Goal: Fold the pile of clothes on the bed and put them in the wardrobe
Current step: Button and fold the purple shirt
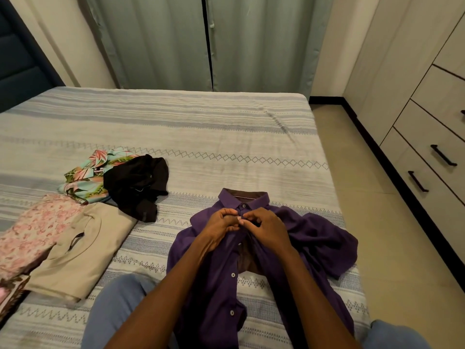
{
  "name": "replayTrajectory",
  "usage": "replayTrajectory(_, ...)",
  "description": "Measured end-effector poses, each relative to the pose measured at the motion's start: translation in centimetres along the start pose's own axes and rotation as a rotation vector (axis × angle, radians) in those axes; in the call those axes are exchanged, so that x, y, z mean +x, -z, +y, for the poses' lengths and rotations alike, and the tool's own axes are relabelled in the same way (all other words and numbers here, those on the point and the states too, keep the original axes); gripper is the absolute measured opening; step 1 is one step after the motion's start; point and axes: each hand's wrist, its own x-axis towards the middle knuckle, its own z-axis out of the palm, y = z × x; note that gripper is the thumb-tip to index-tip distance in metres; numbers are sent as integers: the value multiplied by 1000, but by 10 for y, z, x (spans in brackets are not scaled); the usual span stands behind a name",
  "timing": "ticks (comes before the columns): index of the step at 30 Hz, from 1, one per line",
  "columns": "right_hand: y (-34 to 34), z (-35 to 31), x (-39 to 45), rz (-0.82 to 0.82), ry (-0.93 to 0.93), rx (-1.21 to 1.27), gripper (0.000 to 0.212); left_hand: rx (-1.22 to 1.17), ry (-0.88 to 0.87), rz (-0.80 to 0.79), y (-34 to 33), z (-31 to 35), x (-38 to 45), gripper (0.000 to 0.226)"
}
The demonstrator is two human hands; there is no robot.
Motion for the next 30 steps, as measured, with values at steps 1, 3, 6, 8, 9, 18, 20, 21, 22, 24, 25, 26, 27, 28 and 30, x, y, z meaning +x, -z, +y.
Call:
replayTrajectory(1, -1, -1, -1, -3, -16, -2, 28, 10, -11, 1, -1, 0, 0, 19)
replayTrajectory(3, -4, -3, -2, 6, -54, 1, 23, 17, -25, 3, -3, 0, 0, 21)
replayTrajectory(6, -8, -3, -2, 15, -141, 23, 19, 13, -27, 11, -5, 1, -2, 23)
replayTrajectory(8, -9, -3, -3, 22, -192, 74, 18, 8, -28, 25, -7, 1, -2, 22)
replayTrajectory(9, -9, -2, -4, 29, -201, 102, 17, 7, -29, 30, -8, 1, -2, 21)
replayTrajectory(18, -15, 2, -11, 82, -77, 74, 23, 60, -38, 78, -12, -3, -1, 15)
replayTrajectory(20, -13, 4, -13, 54, -43, 50, 27, 45, -24, 71, -13, -4, -2, 9)
replayTrajectory(21, -12, 5, -12, 40, -41, 34, 28, 46, -12, 67, -12, -5, -2, 6)
replayTrajectory(22, -12, 5, -11, 34, -42, 14, 27, 53, 1, 65, -11, -7, -1, 3)
replayTrajectory(24, -12, 6, -7, 41, -46, -25, 23, 49, 35, 64, -10, -11, 0, 4)
replayTrajectory(25, -13, 6, -7, 48, -49, -36, 22, 40, 57, 70, -9, -13, 0, 5)
replayTrajectory(26, -14, 6, -6, 56, -55, -39, 20, 46, 73, 76, -9, -14, 0, 6)
replayTrajectory(27, -15, 6, -6, 66, -65, -40, 19, 56, 88, 81, -10, -14, -1, 9)
replayTrajectory(28, -16, 6, -6, 73, -73, -38, 18, 73, 98, 81, -9, -15, -1, 14)
replayTrajectory(30, -17, 7, -8, 75, -57, -52, 15, 87, 103, 73, -7, -18, 0, 18)
